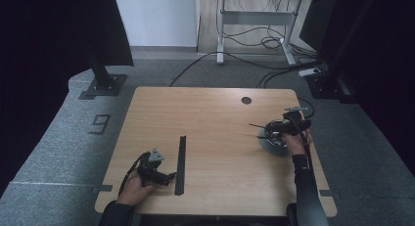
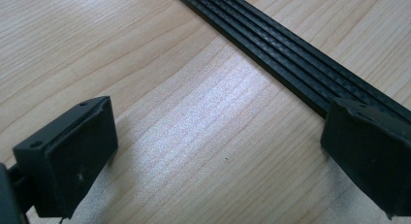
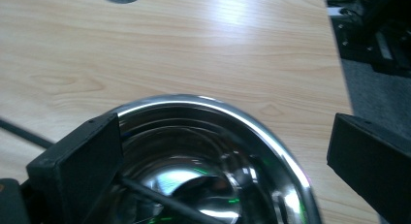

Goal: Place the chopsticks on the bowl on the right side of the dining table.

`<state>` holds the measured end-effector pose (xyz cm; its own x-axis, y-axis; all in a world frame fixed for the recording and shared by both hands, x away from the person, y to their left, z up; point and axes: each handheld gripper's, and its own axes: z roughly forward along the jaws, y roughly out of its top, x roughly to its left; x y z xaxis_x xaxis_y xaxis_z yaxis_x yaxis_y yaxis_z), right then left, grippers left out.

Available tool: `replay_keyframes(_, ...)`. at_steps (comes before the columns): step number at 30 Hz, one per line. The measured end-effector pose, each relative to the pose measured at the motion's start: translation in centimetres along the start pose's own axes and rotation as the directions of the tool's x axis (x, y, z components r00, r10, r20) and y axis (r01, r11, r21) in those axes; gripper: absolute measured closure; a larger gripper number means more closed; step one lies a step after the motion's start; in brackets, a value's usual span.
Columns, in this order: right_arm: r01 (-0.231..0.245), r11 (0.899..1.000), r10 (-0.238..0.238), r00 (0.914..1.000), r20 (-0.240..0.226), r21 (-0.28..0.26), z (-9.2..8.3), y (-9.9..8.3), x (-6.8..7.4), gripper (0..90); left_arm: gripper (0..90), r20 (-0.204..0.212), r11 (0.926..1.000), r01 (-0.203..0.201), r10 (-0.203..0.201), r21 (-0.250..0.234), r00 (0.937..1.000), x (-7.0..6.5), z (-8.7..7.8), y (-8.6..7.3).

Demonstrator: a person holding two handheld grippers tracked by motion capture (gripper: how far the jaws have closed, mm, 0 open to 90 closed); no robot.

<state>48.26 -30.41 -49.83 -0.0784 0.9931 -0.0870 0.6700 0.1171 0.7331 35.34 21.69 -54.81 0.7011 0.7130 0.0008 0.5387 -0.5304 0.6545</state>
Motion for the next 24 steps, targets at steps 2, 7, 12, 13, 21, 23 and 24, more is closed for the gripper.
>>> replay_keyframes(2,-0.010,1.000,0.010,0.9999,-0.010,0.008,0.0,-0.1,-0.3,0.0,0.0,0.000,1.0000,0.000,0.000,0.000,1.0000,0.0,0.0,0.0)
replay_keyframes(7,0.004,1.000,-0.003,0.9997,-0.022,0.031,0.4,-0.4,0.0,0.0,0.0,0.000,1.0000,0.000,0.000,0.000,1.0000,0.0,0.0,0.0)
replay_keyframes(12,0.027,0.999,-0.025,0.9991,-0.033,0.047,0.4,-0.6,0.2,0.0,0.0,-0.001,1.0000,0.002,-0.002,0.000,1.0000,0.0,0.0,0.0)
replay_keyframes(13,0.030,0.998,-0.028,0.9989,-0.036,0.053,0.4,-0.6,0.2,0.0,0.0,-0.001,1.0000,0.002,-0.002,0.000,1.0000,0.0,0.0,0.0)
replay_keyframes(21,0.009,1.000,-0.008,0.9983,-0.058,0.020,-2.3,-1.2,-1.5,0.0,0.0,-0.001,1.0000,0.003,-0.003,0.000,1.0000,0.0,0.0,0.0)
replay_keyframes(23,0.003,1.000,-0.003,0.9977,-0.067,0.005,-3.4,-1.8,-2.3,1.9,0.0,-0.001,1.0000,0.003,-0.003,0.000,1.0000,0.0,0.0,0.0)
replay_keyframes(24,0.003,1.000,-0.003,0.9977,-0.067,0.005,-3.4,-1.8,-2.3,1.9,0.0,-0.001,1.0000,0.003,-0.003,0.000,1.0000,0.0,0.0,0.0)
